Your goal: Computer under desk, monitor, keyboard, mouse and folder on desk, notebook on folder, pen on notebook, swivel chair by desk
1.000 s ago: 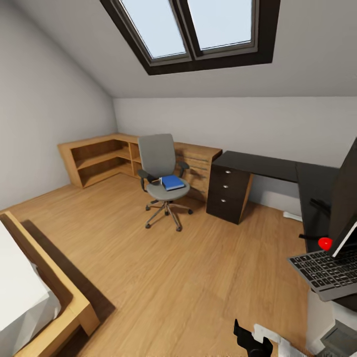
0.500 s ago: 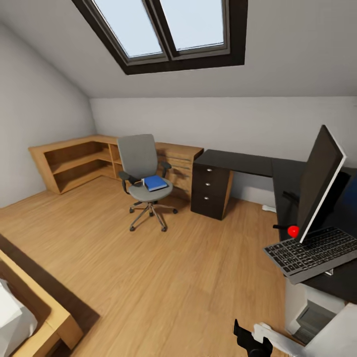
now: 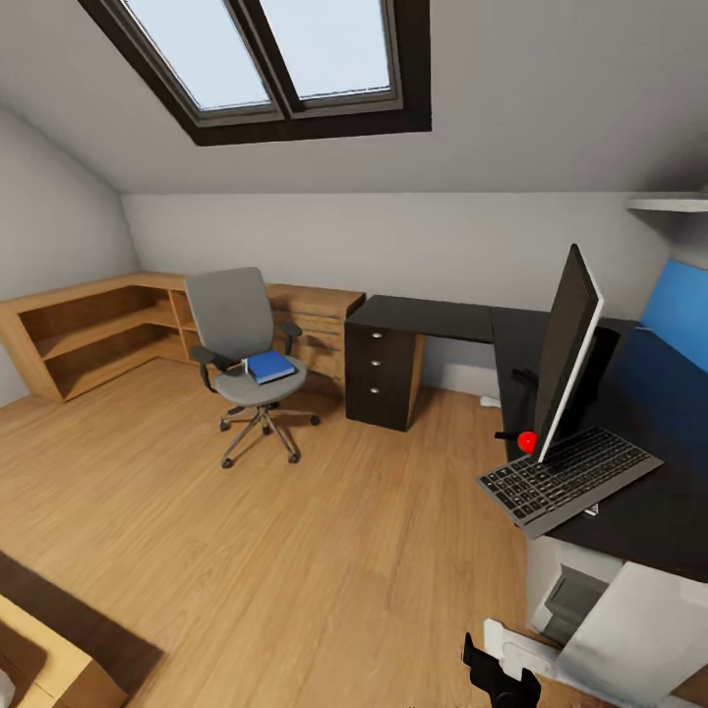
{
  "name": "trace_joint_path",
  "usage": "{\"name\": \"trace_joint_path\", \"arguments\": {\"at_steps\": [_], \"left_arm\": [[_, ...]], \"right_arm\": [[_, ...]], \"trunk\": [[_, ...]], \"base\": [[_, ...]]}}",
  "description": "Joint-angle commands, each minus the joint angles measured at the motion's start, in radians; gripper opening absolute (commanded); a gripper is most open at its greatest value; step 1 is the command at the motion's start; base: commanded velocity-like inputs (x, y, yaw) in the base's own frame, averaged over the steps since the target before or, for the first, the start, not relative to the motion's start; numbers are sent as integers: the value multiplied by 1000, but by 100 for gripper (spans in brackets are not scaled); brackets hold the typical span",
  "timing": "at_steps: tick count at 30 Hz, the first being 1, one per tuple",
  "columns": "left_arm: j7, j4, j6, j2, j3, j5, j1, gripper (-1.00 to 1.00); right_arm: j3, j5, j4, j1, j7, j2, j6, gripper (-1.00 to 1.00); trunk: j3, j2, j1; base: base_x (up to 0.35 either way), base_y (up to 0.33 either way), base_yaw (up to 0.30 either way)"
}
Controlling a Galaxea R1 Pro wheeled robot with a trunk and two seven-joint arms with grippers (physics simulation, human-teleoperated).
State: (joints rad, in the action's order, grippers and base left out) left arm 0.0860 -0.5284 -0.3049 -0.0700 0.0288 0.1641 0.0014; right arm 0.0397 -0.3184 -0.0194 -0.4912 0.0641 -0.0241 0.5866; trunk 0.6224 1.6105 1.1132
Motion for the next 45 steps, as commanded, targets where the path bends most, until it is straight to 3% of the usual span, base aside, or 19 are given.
{"name": "trace_joint_path", "arguments": {"at_steps": [1, 17, 19, 23, 28, 45], "left_arm": [[0, -1, -2, -1, 2, 3, 0, 100], [0, -1, -1, -1, 2, 3, 0, 100], [1, -1, -4, -13, 3, 3, 2, 100], [1, -23, -7, -33, 3, 3, 2, 100], [-1, -40, -11, -52, 2, 4, 3, 100], [-4, -44, -7, -56, 3, 4, 2, 100]], "right_arm": [[4, 2, -2, -1, 2, 0, 4, 100], [4, 5, -1, 15, 2, 5, 5, 100], [11, 15, 9, 27, -10, 17, -6, 100], [6, 31, 6, 47, -32, 6, -29, 100], [-1, 3, 2, 51, -15, 5, -12, 100], [-3, -4, 1, 54, 9, 12, 27, 100]], "trunk": [[1, 0, 0], [1, 0, 0], [1, 0, 0], [1, 0, 0], [1, 0, 0], [-52, -119, -65]], "base": [[0, 0, -255], [-158, 0, -69], [0, 0, 0], [0, 0, 0], [0, 0, 0], [0, 0, 0]]}}
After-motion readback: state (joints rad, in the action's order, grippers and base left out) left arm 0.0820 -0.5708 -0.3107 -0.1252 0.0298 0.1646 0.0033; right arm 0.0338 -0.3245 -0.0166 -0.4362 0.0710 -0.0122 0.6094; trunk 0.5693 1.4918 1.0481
